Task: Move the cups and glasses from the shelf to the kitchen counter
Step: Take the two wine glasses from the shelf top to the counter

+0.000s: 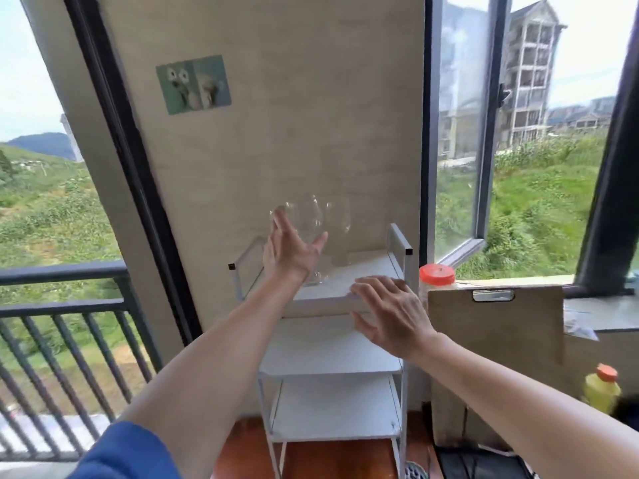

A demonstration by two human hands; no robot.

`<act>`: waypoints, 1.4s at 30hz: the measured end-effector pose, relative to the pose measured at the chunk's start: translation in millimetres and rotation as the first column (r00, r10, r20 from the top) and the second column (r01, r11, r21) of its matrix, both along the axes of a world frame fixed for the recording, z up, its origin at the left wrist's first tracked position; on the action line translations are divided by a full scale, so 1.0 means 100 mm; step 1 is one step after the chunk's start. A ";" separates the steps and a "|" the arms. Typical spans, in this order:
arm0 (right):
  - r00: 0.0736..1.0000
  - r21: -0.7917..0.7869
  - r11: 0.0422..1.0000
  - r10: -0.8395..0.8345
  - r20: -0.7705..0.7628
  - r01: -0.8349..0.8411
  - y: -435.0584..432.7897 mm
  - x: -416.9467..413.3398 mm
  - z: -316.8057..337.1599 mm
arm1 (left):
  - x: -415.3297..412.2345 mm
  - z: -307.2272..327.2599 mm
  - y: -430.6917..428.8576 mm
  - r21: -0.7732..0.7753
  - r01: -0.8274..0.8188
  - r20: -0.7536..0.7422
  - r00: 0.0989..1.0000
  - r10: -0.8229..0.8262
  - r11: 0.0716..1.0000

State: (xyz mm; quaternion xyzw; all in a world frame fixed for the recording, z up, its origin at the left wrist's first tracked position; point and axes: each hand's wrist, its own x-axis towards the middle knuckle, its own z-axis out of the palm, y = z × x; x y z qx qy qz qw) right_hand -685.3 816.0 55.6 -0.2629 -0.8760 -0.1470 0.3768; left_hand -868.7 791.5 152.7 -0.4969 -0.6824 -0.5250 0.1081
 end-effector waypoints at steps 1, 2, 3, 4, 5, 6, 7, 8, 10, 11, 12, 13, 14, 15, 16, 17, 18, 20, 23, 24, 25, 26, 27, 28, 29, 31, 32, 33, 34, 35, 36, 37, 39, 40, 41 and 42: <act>1.000 0.006 1.000 -0.002 0.001 0.002 0.00 0.00 -0.01 | -0.02 0.00 0.03 0.004 0.001 0.010 1.000 -0.001 1.000; 1.000 0.009 1.000 -0.003 0.000 0.003 0.00 -0.01 -0.02 | -0.04 0.00 0.06 0.008 0.001 0.020 1.000 -0.001 1.000; 1.000 0.009 1.000 -0.005 -0.004 0.005 0.01 -0.01 -0.02 | -0.06 -0.01 0.09 0.016 0.004 0.029 1.000 -0.005 1.000; 1.000 0.008 1.000 -0.009 -0.008 0.009 0.01 -0.01 -0.02 | -0.08 -0.01 0.11 0.026 0.013 0.038 0.999 -0.014 1.000; 1.000 0.008 1.000 -0.014 -0.011 0.014 0.00 -0.02 -0.01 | -0.09 -0.02 0.12 0.038 0.024 0.048 0.999 -0.026 0.999; 1.000 0.007 1.000 -0.017 -0.020 0.017 -0.01 -0.03 0.00 | -0.10 -0.02 0.12 0.054 0.033 0.057 0.998 -0.036 0.998; 0.999 0.003 1.000 -0.017 -0.039 0.017 -0.03 -0.05 0.04 | -0.11 -0.03 0.11 0.075 0.041 0.063 0.997 -0.046 0.996; 0.997 0.000 1.000 -0.015 -0.073 0.015 -0.06 -0.08 0.09 | -0.12 -0.04 0.10 0.104 0.049 0.064 0.996 -0.056 0.993; 0.985 0.008 1.000 -0.013 -0.173 0.015 -0.10 -0.17 0.23 | -0.16 -0.06 0.05 0.163 0.058 0.052 0.996 -0.067 0.985; 0.974 0.012 1.000 -0.011 -0.227 0.014 -0.10 -0.24 0.31 | -0.19 -0.07 0.03 0.176 0.063 0.054 0.996 -0.073 0.982; 0.961 0.000 1.000 -0.010 -0.278 0.010 -0.07 -0.31 0.39 | -0.22 -0.07 0.00 0.182 0.066 0.063 0.995 -0.079 0.981; 0.945 -0.033 0.999 -0.019 -0.325 0.009 -0.03 -0.39 0.47 | -0.27 -0.08 -0.03 0.186 0.069 0.073 0.994 -0.084 0.980; 0.929 -0.090 0.996 -0.047 -0.366 0.015 0.03 -0.47 0.54 | -0.32 -0.10 -0.06 0.192 0.071 0.077 0.993 -0.087 0.979; 0.912 -0.168 0.985 -0.094 -0.398 0.028 0.12 -0.54 0.61 | -0.37 -0.11 -0.09 0.196 0.073 0.079 0.993 -0.090 0.978; 0.893 -0.261 0.964 -0.157 -0.421 0.047 0.21 -0.61 0.67 | -0.42 -0.12 -0.12 0.198 0.078 0.085 0.992 -0.096 0.977; 0.872 -0.356 0.932 -0.229 -0.432 0.068 0.31 -0.68 0.73 | -0.47 -0.13 -0.15 0.197 0.087 0.098 0.989 -0.108 0.976; 0.851 -0.441 0.893 -0.300 -0.432 0.091 0.40 -0.73 0.79 | -0.51 -0.13 -0.17 0.195 0.099 0.115 0.986 -0.123 0.976; 0.815 -0.561 0.819 -0.403 -0.416 0.119 0.56 -0.83 0.88 | -0.56 -0.14 -0.20 0.186 0.117 0.151 0.978 -0.146 0.976; 0.796 -0.672 0.735 -0.459 -0.395 0.090 0.72 -0.99 0.93 | -0.58 -0.15 -0.23 0.176 0.163 0.192 0.962 -0.196 0.971; 0.791 -0.690 0.720 -0.462 -0.401 0.071 0.75 -1.04 0.93 | -0.58 -0.15 -0.23 0.172 0.174 0.204 0.957 -0.208 0.970; 0.786 -0.699 0.713 -0.461 -0.413 0.051 0.77 -1.08 0.93 | -0.58 -0.15 -0.23 0.169 0.181 0.216 0.952 -0.216 0.969; 0.778 -0.703 0.710 -0.457 -0.431 0.028 0.78 -1.12 0.93 | -0.58 -0.15 -0.24 0.167 0.186 0.228 0.948 -0.222 0.968; 0.768 -0.704 0.710 -0.450 -0.455 0.000 0.77 -1.15 0.93 | -0.58 -0.15 -0.24 0.167 0.190 0.235 0.945 -0.226 0.967; 0.758 -0.701 0.713 -0.442 -0.479 -0.027 0.76 -1.17 0.93 | -0.59 -0.14 -0.25 0.167 0.192 0.236 0.944 -0.228 0.967; 0.750 -0.691 0.721 -0.432 -0.501 -0.046 0.72 -1.18 0.92 | -0.59 -0.14 -0.26 0.167 0.194 0.235 0.944 -0.230 0.967; 0.744 -0.643 0.764 -0.401 -0.534 -0.050 0.62 -1.19 0.90 | -0.60 -0.15 -0.29 0.173 0.202 0.227 0.944 -0.239 0.964; 0.744 -0.612 0.790 -0.382 -0.548 -0.045 0.55 -1.18 0.89 | -0.60 -0.15 -0.31 0.178 0.203 0.220 0.946 -0.240 0.963; 0.742 -0.583 0.811 -0.364 -0.563 -0.045 0.47 -1.16 0.89 | -0.61 -0.15 -0.33 0.181 0.201 0.212 0.948 -0.238 0.963; 0.737 -0.559 0.828 -0.348 -0.579 -0.048 0.38 -1.14 0.90 | -0.60 -0.15 -0.35 0.183 0.201 0.206 0.949 -0.238 0.962; 0.731 -0.535 0.843 -0.332 -0.596 -0.053 0.29 -1.10 0.91 | -0.59 -0.15 -0.37 0.183 0.205 0.202 0.949 -0.240 0.962; 0.727 -0.511 0.858 -0.315 -0.610 -0.056 0.20 -1.06 0.93 | -0.58 -0.14 -0.40 0.184 0.209 0.196 0.950 -0.244 0.960; 0.726 -0.484 0.873 -0.298 -0.620 -0.055 0.12 -1.00 0.95 | -0.55 -0.14 -0.42 0.191 0.214 0.185 0.951 -0.249 0.958; 0.728 -0.436 0.899 -0.271 -0.630 -0.043 -0.05 -0.85 0.96 | -0.47 -0.12 -0.48 0.218 0.240 0.149 0.950 -0.276 0.946; 0.728 -0.415 0.909 -0.261 -0.633 -0.034 -0.13 -0.76 0.97 | -0.42 -0.11 -0.51 0.237 0.260 0.137 0.945 -0.297 0.936; 0.729 -0.393 0.919 -0.250 -0.637 -0.028 -0.20 -0.66 0.95 | -0.36 -0.10 -0.54 0.257 0.280 0.131 0.938 -0.320 0.925; 0.731 -0.368 0.929 -0.230 -0.642 -0.031 -0.28 -0.54 0.94 | -0.28 -0.11 -0.56 0.277 0.297 0.127 0.931 -0.341 0.914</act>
